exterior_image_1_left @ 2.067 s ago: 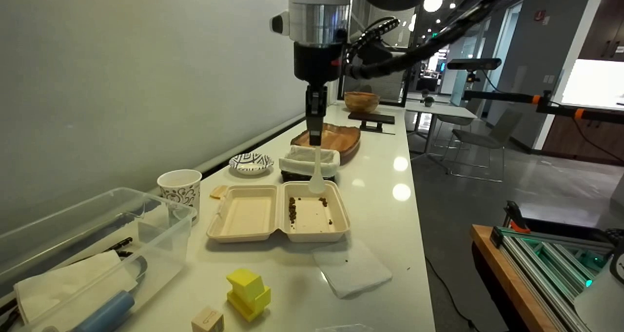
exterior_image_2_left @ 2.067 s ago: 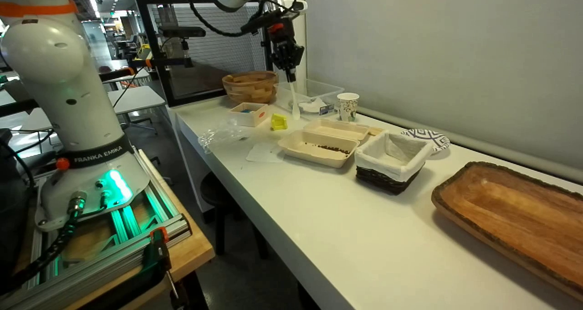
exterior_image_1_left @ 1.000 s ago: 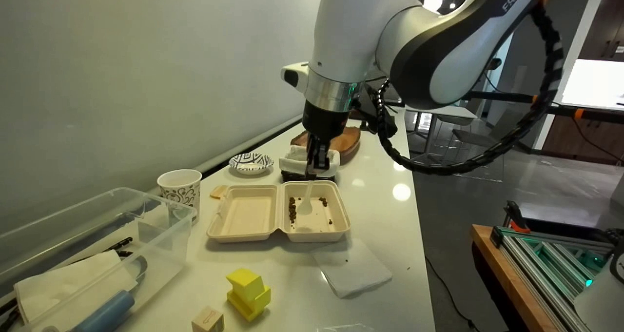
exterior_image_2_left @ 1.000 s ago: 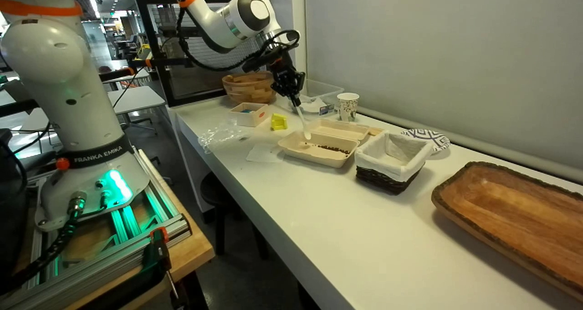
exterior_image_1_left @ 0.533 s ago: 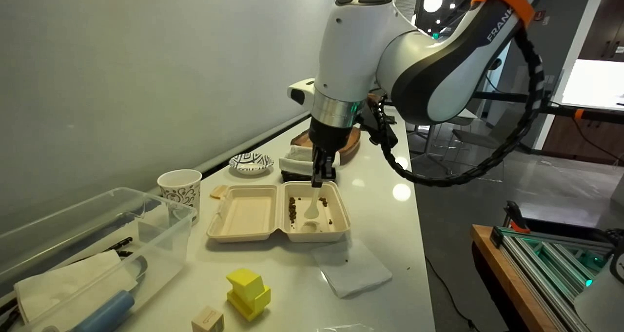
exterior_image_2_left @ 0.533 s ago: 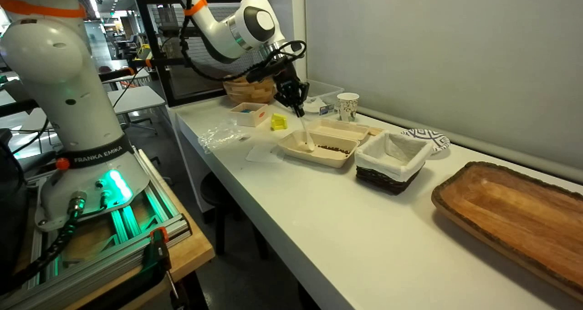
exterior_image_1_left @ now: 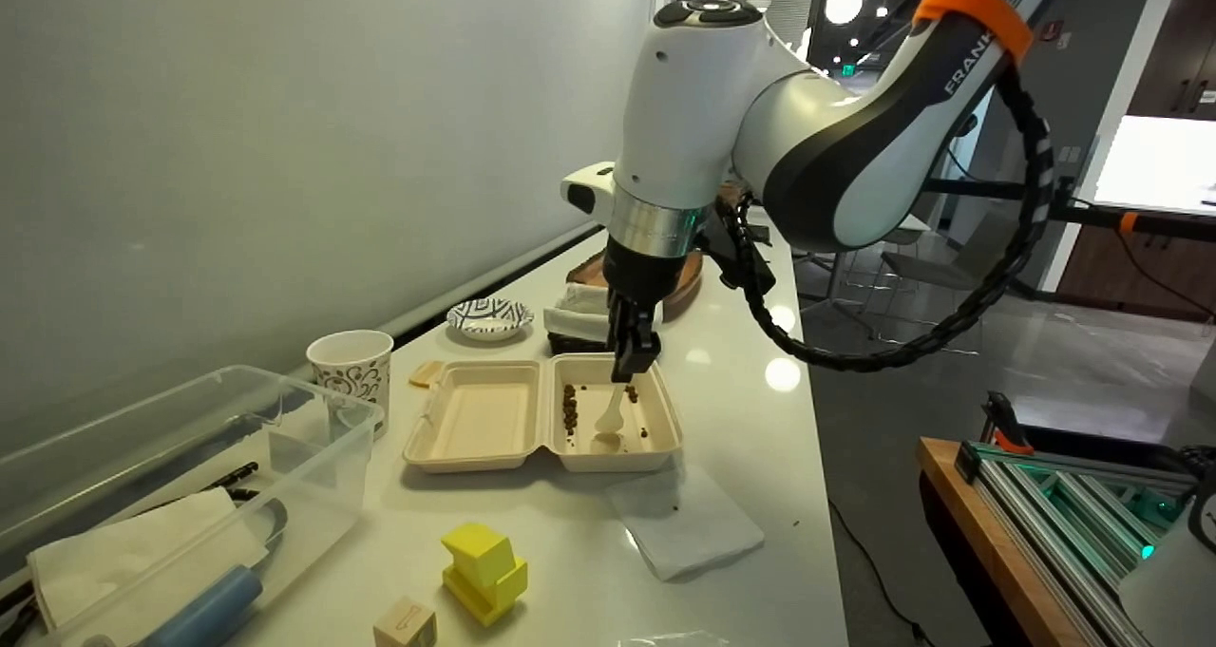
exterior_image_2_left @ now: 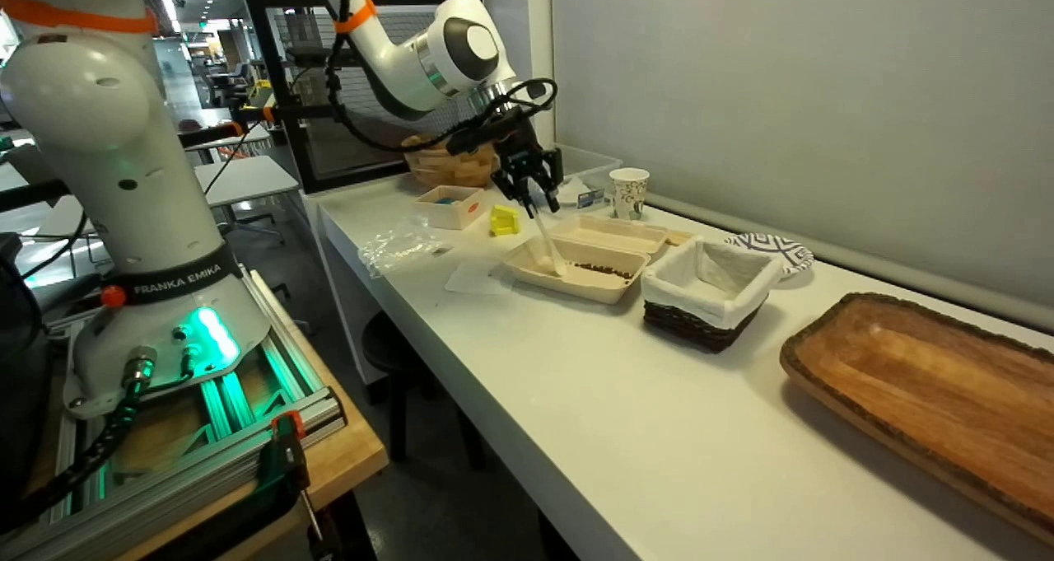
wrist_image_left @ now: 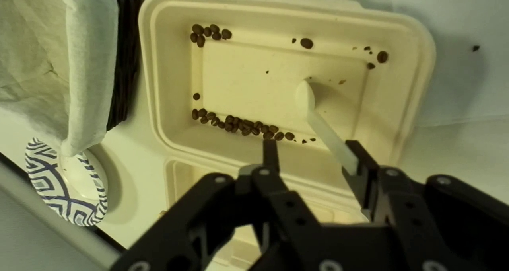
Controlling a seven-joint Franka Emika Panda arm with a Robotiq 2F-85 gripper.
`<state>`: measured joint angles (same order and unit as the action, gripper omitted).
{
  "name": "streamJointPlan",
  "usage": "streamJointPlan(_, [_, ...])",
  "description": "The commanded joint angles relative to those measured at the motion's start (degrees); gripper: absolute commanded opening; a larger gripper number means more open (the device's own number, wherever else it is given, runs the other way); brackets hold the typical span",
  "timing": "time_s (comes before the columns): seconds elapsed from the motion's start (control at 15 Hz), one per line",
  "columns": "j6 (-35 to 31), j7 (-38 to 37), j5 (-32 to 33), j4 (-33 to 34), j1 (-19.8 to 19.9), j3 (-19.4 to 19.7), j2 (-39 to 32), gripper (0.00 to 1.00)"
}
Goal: Remove the plastic spoon from the paper cup and put it in the takeaway pack
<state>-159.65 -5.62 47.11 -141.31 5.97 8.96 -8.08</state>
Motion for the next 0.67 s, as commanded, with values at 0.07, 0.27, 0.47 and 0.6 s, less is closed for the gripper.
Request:
streamJointPlan(0.07, [-2.6, -1.4, 1.2, 0.1, -0.1, 0.2, -1.8, 0.65])
streamJointPlan(0.27, [-4.0, -1.4, 0.3, 0.3, -0.1, 0.0, -3.2, 0.58])
streamJointPlan(0.47, [-6.0, -1.9, -0.1, 0.5, 0.1, 0.1, -5.1, 0.62])
streamJointPlan(0.6, [-7.0, -2.3, -0.3, 0.7, 0.0, 0.0, -6.2, 0.68])
